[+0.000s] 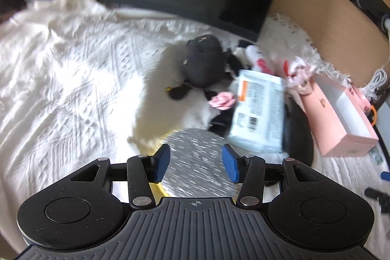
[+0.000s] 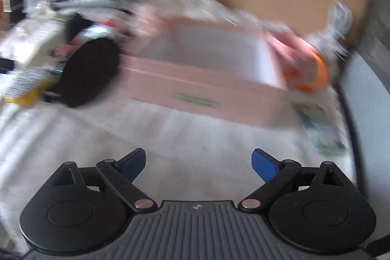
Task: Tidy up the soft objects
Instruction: 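Grasp the yellow-rimmed glitter pad edgewise with the left tool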
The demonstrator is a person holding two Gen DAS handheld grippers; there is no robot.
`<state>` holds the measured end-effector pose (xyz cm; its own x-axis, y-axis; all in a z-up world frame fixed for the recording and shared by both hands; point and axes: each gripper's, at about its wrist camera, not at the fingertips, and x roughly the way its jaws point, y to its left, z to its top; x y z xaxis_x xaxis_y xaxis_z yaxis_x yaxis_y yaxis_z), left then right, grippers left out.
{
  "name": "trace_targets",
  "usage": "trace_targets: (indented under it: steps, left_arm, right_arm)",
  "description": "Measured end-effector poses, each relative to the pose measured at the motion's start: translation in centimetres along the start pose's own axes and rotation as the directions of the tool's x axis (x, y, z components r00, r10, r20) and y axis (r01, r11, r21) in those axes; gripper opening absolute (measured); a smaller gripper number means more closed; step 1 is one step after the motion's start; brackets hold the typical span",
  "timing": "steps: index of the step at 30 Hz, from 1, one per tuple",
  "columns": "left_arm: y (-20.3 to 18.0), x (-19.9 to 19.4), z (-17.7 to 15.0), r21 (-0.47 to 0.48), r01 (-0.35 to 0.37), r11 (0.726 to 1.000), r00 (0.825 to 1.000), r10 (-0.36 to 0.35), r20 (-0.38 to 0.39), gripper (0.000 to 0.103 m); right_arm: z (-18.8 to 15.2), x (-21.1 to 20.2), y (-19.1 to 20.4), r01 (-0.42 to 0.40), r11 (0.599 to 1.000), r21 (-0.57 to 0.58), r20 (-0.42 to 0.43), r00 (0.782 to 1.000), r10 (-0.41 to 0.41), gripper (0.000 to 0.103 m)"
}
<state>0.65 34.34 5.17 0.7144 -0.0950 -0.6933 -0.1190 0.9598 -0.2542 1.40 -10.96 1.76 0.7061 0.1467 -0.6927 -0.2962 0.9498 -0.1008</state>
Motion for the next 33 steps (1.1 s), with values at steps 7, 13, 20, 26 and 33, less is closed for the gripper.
trace_targets:
  steps: [7, 13, 20, 26, 33]
  left_arm:
    - [4.7, 4.0, 1.3, -0.041, 0.155, 0.987, 0.980, -0.159, -0.121, 0.052]
    - [7.3, 5.5, 1.8, -0.064, 0.324, 0.944, 0.932, -0.330, -0.147, 0.050]
    - [8.8, 6.6, 2.0, -0.055, 0.473, 0.879, 0.858, -0.474, -0.196, 0.044]
    - [10.2, 7.7, 2.7, -0.118, 0.544, 0.831, 0.797, -0.556, -0.237, 0.030]
    - [6.0, 4.8, 1.9, -0.029, 0.629, 0.777, 0.736, -0.608, -0.298, 0.031]
  right_arm:
    - [2.8, -2.7, 10.1, -0.173, 0.984, -0.046, 0.078, 0.981, 0.177, 0.095]
    - [6.9, -0.4, 15.5, -0.166, 0.986, 0.024, 0.080, 0.983, 0.164, 0.074]
    - [6.4, 1.9, 19.9, -0.074, 0.996, -0.041, -0.016, 0.997, 0.073, 0.035]
    - [6.3, 1.1, 19.0, 0.000, 1.000, 0.018, -0.038, 0.999, 0.001, 0.036]
    - [5.8, -0.2, 17.8, 0.003, 1.000, -0.020, -0.019, 1.000, -0.004, 0.036]
